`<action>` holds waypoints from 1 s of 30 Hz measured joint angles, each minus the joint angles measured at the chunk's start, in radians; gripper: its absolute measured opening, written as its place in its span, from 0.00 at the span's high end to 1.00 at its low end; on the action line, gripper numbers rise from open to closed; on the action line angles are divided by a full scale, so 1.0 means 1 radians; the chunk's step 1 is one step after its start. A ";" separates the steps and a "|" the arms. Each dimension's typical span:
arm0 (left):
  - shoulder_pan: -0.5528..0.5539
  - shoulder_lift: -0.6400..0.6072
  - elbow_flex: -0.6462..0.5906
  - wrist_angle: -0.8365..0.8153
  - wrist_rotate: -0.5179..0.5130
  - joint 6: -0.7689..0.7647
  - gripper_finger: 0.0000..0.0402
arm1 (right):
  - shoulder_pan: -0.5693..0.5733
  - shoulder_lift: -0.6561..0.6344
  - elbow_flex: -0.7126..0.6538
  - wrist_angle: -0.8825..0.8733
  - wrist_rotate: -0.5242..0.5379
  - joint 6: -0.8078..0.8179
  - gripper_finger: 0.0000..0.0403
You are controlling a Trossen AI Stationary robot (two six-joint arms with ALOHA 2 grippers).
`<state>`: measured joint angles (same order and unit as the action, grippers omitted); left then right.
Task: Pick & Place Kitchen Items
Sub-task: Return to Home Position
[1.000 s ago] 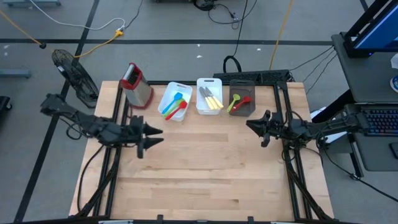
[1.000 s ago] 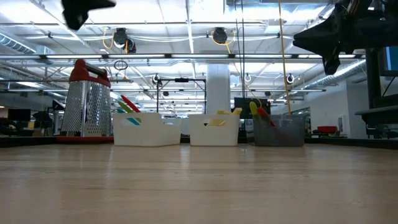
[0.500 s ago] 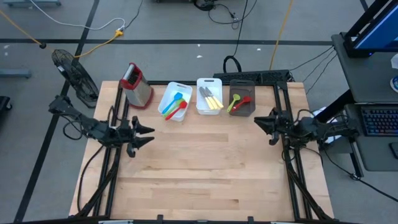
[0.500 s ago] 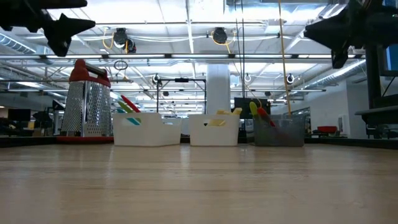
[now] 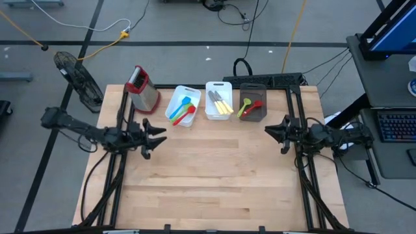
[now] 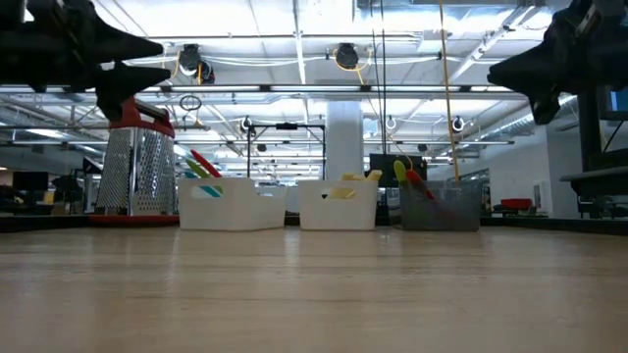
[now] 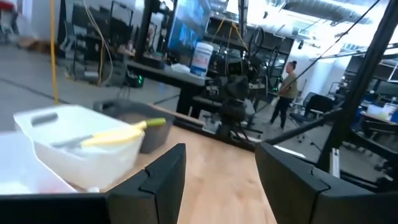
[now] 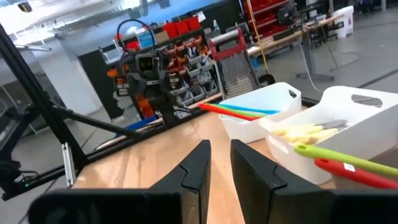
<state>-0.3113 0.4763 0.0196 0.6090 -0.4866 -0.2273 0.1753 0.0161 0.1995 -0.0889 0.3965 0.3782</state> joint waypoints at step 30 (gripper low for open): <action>0.086 -0.399 0.000 -0.531 -0.038 -0.090 0.50 | 0.001 -0.013 0.007 -0.111 -0.005 0.047 0.86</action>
<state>-0.2257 0.0768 0.0200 0.0780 -0.5243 -0.3173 0.1761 0.0029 0.2062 -0.1998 0.3913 0.4254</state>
